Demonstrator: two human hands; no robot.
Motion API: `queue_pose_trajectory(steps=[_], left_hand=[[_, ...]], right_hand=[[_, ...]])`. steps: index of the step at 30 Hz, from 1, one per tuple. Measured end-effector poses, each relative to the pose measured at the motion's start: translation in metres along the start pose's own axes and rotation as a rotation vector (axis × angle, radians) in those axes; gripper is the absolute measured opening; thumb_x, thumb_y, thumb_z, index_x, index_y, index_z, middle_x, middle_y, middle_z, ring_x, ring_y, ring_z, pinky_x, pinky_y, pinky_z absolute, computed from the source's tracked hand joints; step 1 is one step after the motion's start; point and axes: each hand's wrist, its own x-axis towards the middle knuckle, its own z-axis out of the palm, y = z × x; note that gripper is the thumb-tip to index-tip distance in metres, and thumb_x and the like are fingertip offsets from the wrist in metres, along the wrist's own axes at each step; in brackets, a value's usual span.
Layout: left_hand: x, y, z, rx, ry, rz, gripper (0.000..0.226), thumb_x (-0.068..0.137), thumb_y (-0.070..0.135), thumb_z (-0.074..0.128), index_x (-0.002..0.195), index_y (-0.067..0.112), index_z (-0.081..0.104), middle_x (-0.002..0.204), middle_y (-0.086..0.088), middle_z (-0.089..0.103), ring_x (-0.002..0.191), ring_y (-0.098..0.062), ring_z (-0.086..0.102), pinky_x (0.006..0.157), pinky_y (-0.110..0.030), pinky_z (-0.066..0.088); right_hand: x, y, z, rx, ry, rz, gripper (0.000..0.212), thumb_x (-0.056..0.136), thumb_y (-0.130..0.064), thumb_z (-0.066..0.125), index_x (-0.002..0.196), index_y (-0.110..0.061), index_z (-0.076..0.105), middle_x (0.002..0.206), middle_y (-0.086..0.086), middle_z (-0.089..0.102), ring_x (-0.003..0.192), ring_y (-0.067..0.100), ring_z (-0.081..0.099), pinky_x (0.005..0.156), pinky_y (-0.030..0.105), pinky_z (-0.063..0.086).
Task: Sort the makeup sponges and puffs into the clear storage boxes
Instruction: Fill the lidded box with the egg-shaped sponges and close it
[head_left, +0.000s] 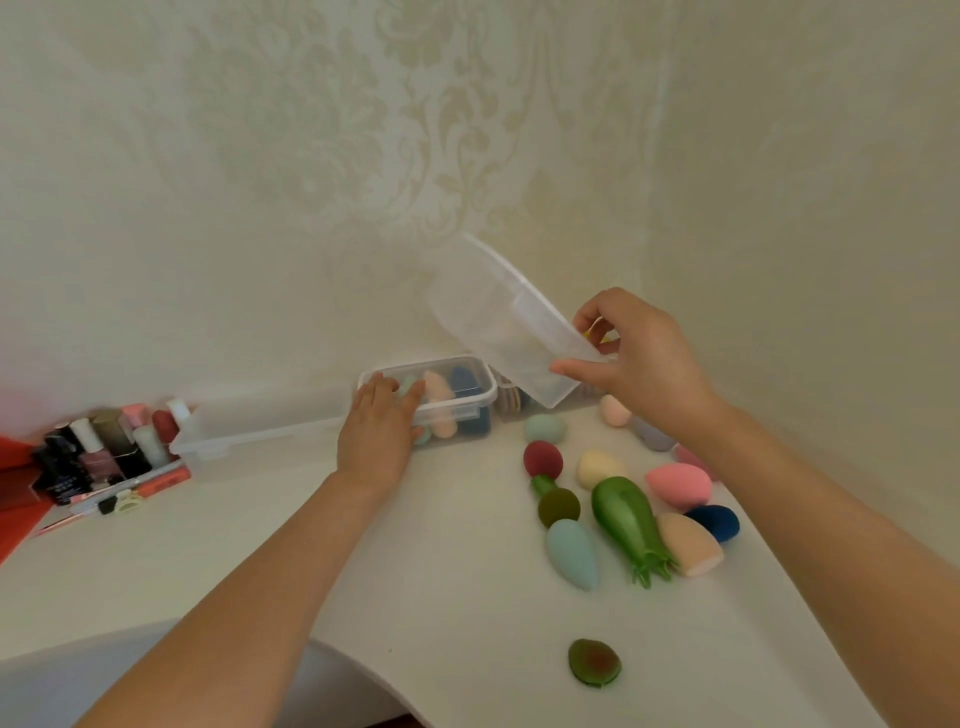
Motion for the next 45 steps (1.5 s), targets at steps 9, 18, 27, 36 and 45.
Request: queue_pose_trajectory(steps=[9, 18, 27, 36, 45], left_hand=[[0.006, -0.001, -0.019, -0.428, -0.049, -0.085, 0.057, 0.081, 0.009, 0.065, 0.135, 0.012, 0.045, 0.132, -0.007, 0.048, 0.121, -0.025, 0.045, 0.095, -0.031, 0.039], [-0.047, -0.015, -0.160, -0.952, 0.387, 0.031, 0.036, 0.084, 0.054, 0.040, 0.106, 0.036, 0.061, 0.118, 0.013, 0.061, 0.116, 0.000, 0.052, 0.103, -0.018, 0.035], [-0.106, 0.000, -0.134, -0.090, -0.318, 0.204, 0.064, 0.072, 0.058, 0.068, 0.129, 0.039, 0.046, 0.129, 0.022, 0.047, 0.115, -0.005, 0.050, 0.093, -0.022, 0.040], [-0.124, 0.011, -0.089, 0.199, -0.037, 0.435, 0.043, 0.043, 0.029, 0.080, 0.079, 0.005, 0.076, 0.076, -0.009, 0.073, 0.052, -0.017, 0.067, 0.031, -0.020, 0.043], [-0.125, -0.006, -0.096, -0.044, 0.017, 0.411, 0.048, 0.082, 0.049, 0.040, 0.095, 0.020, 0.076, 0.097, 0.000, 0.074, 0.085, -0.013, 0.071, 0.062, -0.025, 0.057]], right_hand=[[-0.022, -0.028, -0.009, 0.030, -0.126, -0.001, 0.032, 0.070, -0.032, 0.081, 0.088, -0.021, 0.057, 0.085, -0.005, 0.061, 0.076, 0.014, 0.059, 0.073, 0.037, 0.053], [-0.045, -0.091, 0.005, -0.197, -0.367, -0.235, 0.037, 0.077, -0.038, 0.072, 0.107, -0.022, 0.057, 0.093, 0.001, 0.065, 0.088, 0.021, 0.059, 0.073, 0.035, 0.046], [-0.059, -0.107, 0.049, -0.484, -0.579, -0.435, 0.032, 0.088, -0.026, 0.061, 0.112, -0.011, 0.047, 0.096, 0.012, 0.062, 0.085, 0.030, 0.058, 0.055, 0.032, 0.034], [-0.080, -0.096, 0.071, -0.575, -0.436, -0.679, 0.047, 0.036, -0.003, 0.084, 0.068, -0.009, 0.051, 0.046, 0.002, 0.040, 0.044, 0.015, 0.022, 0.038, 0.022, 0.002], [-0.085, -0.079, 0.062, -0.217, -0.310, -0.490, 0.032, 0.066, -0.015, 0.077, 0.095, -0.011, 0.063, 0.076, 0.005, 0.066, 0.069, 0.021, 0.063, 0.046, 0.023, 0.044]])
